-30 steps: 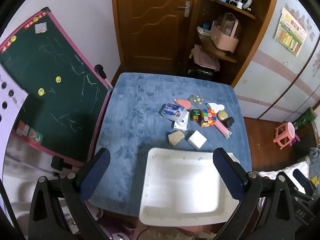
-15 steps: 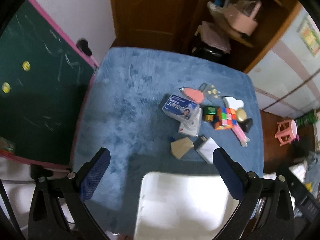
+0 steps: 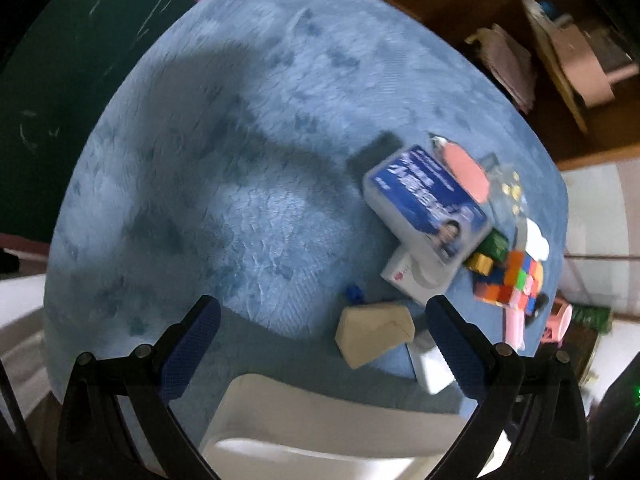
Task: Organize rigid objects
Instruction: 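Grasp the beige sponge block with left tool while right tool grasps the white box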
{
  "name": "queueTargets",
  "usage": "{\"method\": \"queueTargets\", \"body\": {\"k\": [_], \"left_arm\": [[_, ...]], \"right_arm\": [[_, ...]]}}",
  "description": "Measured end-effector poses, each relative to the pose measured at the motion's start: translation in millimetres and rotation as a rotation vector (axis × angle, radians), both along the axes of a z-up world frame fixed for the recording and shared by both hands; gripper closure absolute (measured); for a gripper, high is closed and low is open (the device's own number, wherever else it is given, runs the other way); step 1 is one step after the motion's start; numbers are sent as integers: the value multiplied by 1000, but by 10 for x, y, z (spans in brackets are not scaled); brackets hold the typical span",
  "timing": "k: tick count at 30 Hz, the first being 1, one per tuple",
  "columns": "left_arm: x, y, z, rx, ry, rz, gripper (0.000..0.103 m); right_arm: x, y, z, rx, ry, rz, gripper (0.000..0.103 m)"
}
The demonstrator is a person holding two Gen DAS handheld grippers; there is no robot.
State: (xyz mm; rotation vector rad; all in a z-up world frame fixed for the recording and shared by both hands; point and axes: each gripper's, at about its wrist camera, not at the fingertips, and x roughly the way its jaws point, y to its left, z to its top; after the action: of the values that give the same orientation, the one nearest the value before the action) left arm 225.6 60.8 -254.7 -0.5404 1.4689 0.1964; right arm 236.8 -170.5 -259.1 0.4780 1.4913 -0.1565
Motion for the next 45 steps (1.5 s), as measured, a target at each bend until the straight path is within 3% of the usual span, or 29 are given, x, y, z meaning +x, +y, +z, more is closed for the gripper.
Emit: {"method": "queueTargets", "body": {"k": [8, 19, 21, 23, 28, 31, 39, 45], "left_arm": [[44, 56, -154, -2, 24, 46, 1], [-7, -38, -248, -13, 24, 45, 1], [3, -102, -286, -30, 43, 32, 1], [-3, -149, -327, -48, 67, 14, 1], [-27, -280, -388, 16, 103, -40, 2], [-25, -378, -439, 28, 126, -67, 8], [-91, -518, -700, 1, 209, -47, 20], [-93, -594, -729, 54, 219, -37, 23]], "right_arm": [[178, 84, -470, 6, 113, -30, 11], [152, 31, -852, 32, 228, -130, 32], [137, 19, -845, 35, 216, -140, 34], [126, 24, -832, 48, 201, -132, 43], [91, -77, -761, 51, 181, -138, 44], [29, -238, -713, 58, 166, -168, 44], [30, -626, -558, 61, 102, -195, 44], [-21, -836, -423, 65, 80, -182, 44]]}}
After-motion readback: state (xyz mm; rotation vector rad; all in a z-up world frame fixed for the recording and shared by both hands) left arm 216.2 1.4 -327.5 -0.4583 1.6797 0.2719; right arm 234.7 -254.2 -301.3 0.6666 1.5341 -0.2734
